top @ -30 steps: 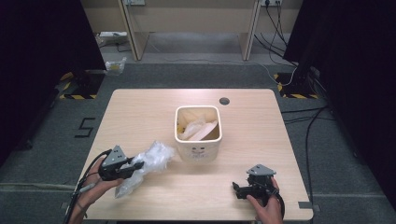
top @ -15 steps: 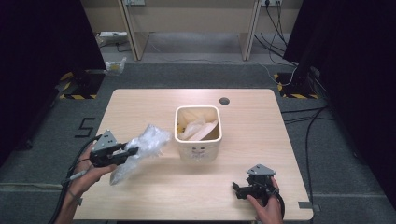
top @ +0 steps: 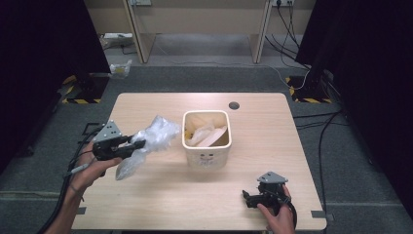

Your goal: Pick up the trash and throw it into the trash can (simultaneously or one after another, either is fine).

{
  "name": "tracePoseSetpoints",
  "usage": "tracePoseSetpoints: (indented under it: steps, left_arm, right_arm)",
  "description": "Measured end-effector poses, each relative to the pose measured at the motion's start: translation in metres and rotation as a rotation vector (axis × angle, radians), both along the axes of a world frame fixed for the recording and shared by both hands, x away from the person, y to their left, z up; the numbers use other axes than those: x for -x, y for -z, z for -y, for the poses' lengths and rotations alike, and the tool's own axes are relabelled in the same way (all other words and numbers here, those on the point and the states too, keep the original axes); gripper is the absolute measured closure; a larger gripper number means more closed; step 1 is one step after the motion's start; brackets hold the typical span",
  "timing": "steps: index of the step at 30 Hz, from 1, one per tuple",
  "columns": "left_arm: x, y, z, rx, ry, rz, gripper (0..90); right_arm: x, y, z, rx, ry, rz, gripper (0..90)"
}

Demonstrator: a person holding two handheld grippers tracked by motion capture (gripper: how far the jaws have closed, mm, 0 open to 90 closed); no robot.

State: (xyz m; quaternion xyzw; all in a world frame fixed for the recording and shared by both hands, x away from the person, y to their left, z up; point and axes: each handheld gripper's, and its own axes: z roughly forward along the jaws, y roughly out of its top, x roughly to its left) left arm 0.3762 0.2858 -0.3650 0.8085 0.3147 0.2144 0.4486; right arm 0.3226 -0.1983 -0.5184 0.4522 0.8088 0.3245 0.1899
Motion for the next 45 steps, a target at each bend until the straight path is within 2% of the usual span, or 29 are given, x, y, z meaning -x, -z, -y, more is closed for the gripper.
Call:
tracePoseSetpoints:
  steps: [6, 17, 24, 32, 45]
  left_arm:
    - [-0.007, -0.017, 0.01, -0.019, 0.016, 0.018, 69.6]
    - [-0.016, -0.037, 0.024, -0.027, 0.036, 0.04, 69.6]
    - [-0.021, -0.045, 0.036, -0.029, 0.055, 0.048, 69.6]
    - [-0.029, -0.054, 0.058, -0.049, 0.091, 0.053, 69.7]
    - [-0.038, -0.06, 0.087, -0.066, 0.133, 0.049, 69.6]
  right_arm:
    - [0.0, 0.0, 0.0, 0.0, -0.001, 0.001, 0.3]
    - [0.0, 0.0, 0.0, 0.001, -0.002, 0.002, 0.3]
    - [0.0, 0.0, 0.0, -0.001, -0.001, 0.001, 0.4]
    - [0.0, 0.0, 0.0, -0.001, -0.001, 0.002, 0.4]
    - [0.0, 0.0, 0.0, 0.0, -0.003, 0.0, 0.3]
